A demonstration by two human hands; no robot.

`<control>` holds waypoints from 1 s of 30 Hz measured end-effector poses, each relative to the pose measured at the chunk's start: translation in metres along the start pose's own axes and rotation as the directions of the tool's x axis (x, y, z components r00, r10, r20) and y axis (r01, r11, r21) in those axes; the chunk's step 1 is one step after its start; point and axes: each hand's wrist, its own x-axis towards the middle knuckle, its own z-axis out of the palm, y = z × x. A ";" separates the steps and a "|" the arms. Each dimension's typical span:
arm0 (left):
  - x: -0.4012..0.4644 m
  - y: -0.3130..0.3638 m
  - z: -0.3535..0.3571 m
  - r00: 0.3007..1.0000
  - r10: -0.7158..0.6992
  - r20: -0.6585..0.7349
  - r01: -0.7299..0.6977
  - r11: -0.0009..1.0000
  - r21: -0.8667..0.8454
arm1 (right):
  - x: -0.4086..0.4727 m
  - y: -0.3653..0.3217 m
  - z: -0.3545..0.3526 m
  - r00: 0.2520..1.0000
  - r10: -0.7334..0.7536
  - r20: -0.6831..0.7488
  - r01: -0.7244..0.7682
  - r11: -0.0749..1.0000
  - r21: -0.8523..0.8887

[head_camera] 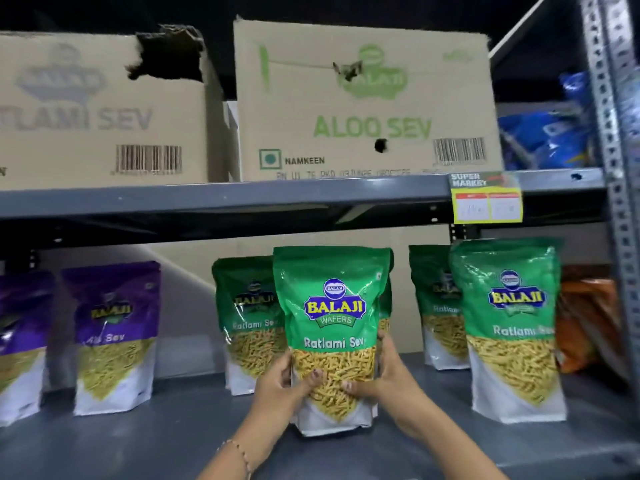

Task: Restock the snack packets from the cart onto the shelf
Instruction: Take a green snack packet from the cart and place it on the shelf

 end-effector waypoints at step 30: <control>0.046 -0.008 0.032 0.911 -0.228 -0.345 0.128 0.949 -0.290 | 0.049 -0.014 -0.042 0.881 -0.130 -0.454 0.130 0.991 -0.030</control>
